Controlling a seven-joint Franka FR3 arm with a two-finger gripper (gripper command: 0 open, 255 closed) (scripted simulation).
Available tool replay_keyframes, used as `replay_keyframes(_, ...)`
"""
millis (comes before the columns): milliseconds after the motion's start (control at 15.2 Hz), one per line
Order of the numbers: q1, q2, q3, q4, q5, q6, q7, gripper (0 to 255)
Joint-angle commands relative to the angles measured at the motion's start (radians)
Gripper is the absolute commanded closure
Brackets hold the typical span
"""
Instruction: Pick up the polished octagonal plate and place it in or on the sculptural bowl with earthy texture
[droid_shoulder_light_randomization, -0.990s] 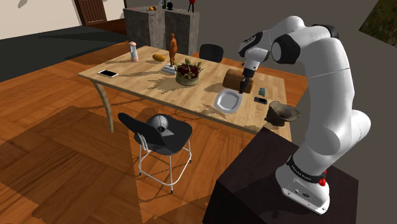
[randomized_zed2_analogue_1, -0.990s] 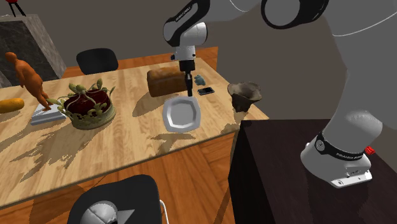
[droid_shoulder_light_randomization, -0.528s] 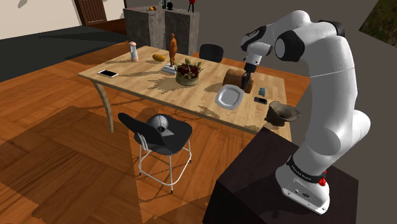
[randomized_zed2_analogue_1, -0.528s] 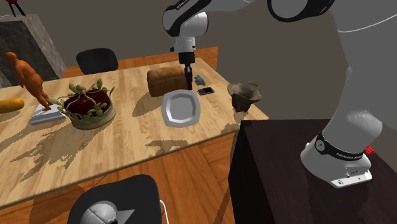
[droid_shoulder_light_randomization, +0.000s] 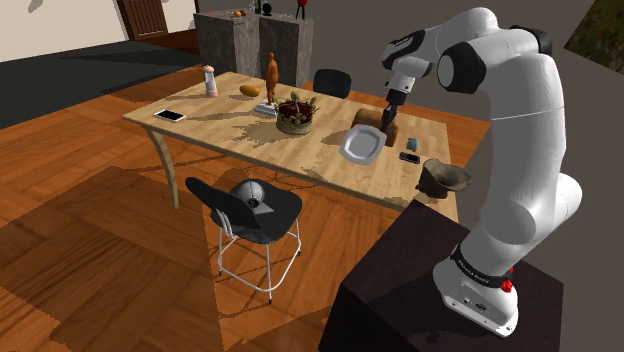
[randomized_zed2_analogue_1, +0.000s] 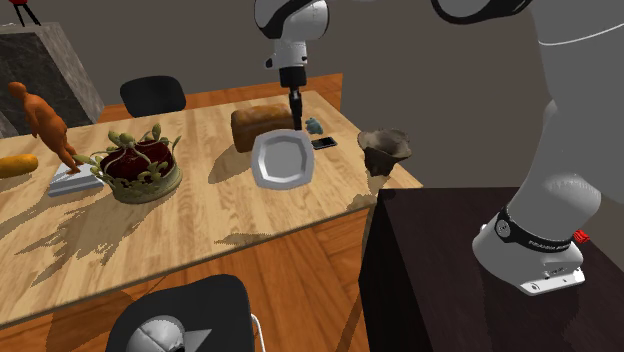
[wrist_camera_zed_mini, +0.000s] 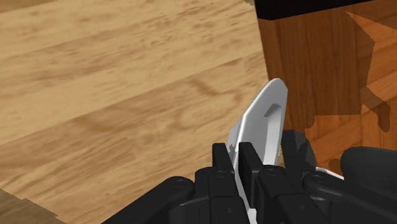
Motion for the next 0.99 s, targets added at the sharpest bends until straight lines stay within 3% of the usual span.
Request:
replay_keyframes(0,0.001,-0.012,-0.003,0.012,-0.006,-0.022,0.008,255)
replay_keyframes(330,0.001,-0.034,-0.010,0.040,-0.018,-0.067,0.024,255)
replay_keyframes(924,-0.054,-0.171,-0.092,-0.161,-0.103,-0.032,-0.136,255)
